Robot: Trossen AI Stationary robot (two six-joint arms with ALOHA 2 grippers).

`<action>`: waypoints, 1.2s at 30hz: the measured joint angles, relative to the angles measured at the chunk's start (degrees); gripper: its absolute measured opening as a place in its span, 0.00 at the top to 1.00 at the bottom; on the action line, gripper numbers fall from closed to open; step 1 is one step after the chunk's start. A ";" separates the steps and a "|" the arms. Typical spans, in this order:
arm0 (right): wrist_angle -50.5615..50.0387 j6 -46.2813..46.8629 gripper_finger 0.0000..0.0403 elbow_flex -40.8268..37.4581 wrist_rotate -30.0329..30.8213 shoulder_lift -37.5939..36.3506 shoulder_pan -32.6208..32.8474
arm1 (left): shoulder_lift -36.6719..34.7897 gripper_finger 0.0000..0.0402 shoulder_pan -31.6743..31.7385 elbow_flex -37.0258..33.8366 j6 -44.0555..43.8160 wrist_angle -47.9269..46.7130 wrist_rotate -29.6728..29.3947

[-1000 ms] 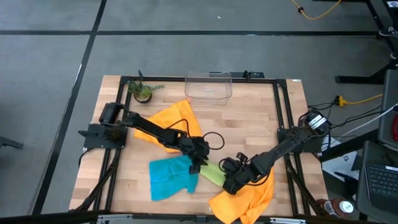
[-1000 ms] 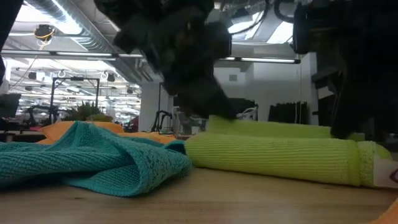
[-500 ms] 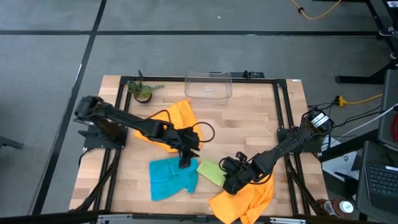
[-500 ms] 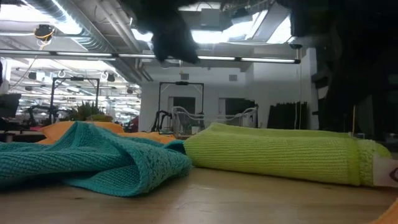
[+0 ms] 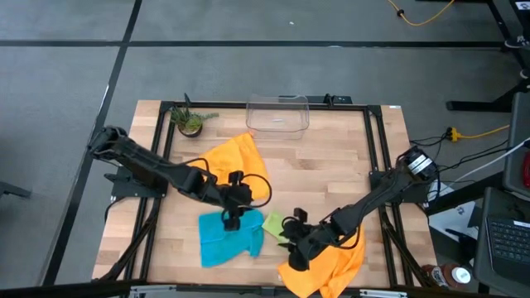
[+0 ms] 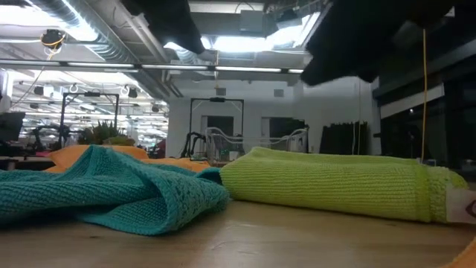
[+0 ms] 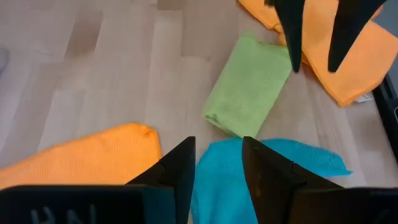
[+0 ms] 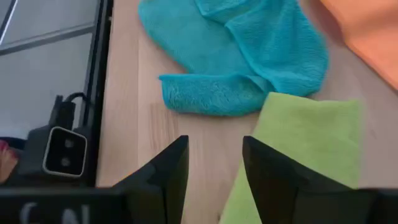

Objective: Fold microfiber towels
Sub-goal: Put the green microfiber cloth into the transparent bin

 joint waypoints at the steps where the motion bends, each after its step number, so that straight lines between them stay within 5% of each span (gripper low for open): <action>1: 0.36 -0.06 0.62 0.00 0.48 0.65 0.00 | 0.00 0.69 -0.36 0.00 -0.06 -0.23 -0.45; 8: -2.25 -4.06 0.62 7.17 3.24 5.11 0.00 | 0.00 0.69 -2.10 0.00 -0.19 -1.49 -0.85; 17: -34.90 8.19 0.62 23.60 6.74 10.88 0.02 | 0.00 0.69 -3.44 0.00 -0.39 -2.28 -0.91; 30: -32.89 4.61 0.61 23.82 -5.63 11.01 -0.34 | 0.00 0.69 -3.83 0.00 -0.25 -2.26 -0.91; 36: -31.25 4.84 0.46 22.79 -6.41 11.01 -1.14 | 0.00 0.69 -3.83 0.00 -0.23 -2.24 -0.91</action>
